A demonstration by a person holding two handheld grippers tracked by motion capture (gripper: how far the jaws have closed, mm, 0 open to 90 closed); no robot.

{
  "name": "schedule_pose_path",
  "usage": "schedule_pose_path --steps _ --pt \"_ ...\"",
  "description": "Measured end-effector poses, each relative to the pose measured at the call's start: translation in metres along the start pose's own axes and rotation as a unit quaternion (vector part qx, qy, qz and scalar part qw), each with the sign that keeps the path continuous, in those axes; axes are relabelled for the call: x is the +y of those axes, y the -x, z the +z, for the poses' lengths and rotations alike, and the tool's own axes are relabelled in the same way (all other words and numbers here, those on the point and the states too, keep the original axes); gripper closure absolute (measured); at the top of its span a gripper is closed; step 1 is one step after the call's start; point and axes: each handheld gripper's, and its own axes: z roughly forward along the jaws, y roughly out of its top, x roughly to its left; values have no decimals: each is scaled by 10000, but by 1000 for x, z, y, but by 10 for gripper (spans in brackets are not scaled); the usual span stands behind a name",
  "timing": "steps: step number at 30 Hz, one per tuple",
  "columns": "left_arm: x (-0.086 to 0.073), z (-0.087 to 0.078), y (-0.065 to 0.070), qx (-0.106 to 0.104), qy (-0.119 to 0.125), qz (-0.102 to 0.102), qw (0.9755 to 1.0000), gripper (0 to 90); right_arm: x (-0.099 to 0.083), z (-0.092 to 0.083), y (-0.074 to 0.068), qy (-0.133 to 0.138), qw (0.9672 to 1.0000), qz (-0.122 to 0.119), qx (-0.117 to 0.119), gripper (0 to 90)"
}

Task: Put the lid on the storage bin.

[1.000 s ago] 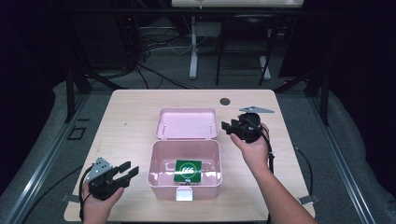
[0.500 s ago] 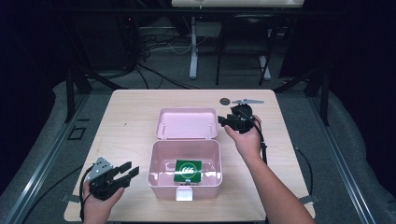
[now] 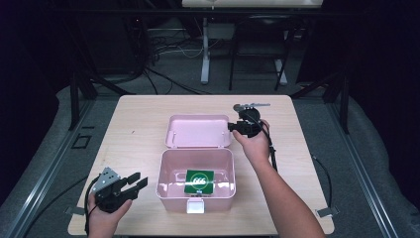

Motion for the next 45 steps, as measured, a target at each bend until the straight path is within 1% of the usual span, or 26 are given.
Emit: schedule_pose_path --steps 5,8,10,13,14,18,21,22,24,25,29,31,32,33,34,37,38,41,42,44,45 --pt "-1 1 0 13 26 -8 10000 603 0 7 -1 -75 9999 92 11 587" --pt "-1 2 0 15 24 -2 10000 605 -1 14 -1 -200 9997 120 -52 599" --pt "0 1 0 -7 11 -6 10000 605 -1 18 0 -256 9994 214 -39 614" --pt "0 1 0 -17 11 -14 10000 617 -1 21 1 -284 9993 259 -46 627" --pt "0 1 0 -34 38 -29 10000 626 -1 22 1 -329 9988 371 -10 640" --pt "3 -1 3 -90 63 -5 9999 640 -1 26 1 -313 9986 421 -9 653" --pt "5 -1 5 -124 97 11 9999 648 -1 29 0 -330 9981 515 -10 680" --pt "6 -2 7 -169 78 21 9998 648 -1 30 0 -329 9982 495 -15 686" --pt "6 -2 8 -182 104 45 9998 650 0 31 -1 -356 9983 456 -49 704" --pt "8 -3 9 -211 83 57 9997 651 0 32 -1 -362 9982 475 -30 710" --pt "10 -3 10 -218 126 79 9997 657 0 34 -2 -393 9976 567 -24 736" --pt "11 -4 11 -222 85 65 9997 669 0 34 -2 -396 9974 596 -13 747" --pt "13 -4 11 -244 118 70 9996 671 0 35 -3 -419 9973 605 -16 772" --pt "14 -5 12 -220 127 75 9996 674 0 35 -4 -416 9974 588 -36 774" --pt "14 -5 12 -243 155 71 9996 674 0 35 -5 -421 9975 561 -61 776" --pt "16 -6 14 -264 138 95 9995 674 1 33 -5 -401 9974 603 -70 785" --pt "17 -5 15 -282 173 93 9994 674 1 33 -6 -397 9973 610 -77 786" --pt "19 -7 16 -325 133 125 9993 674 1 32 -7 -384 9973 616 -118 793" --pt "20 -7 16 -324 172 131 9992 674 2 32 -7 -394 9972 614 -135 795" --pt "22 -8 16 -349 123 147 9992 674 3 30 -8 -393 9974 583 -172 801" --pt "22 -8 16 -357 151 138 9992 674 4 30 -9 -379 9974 574 -191 804"
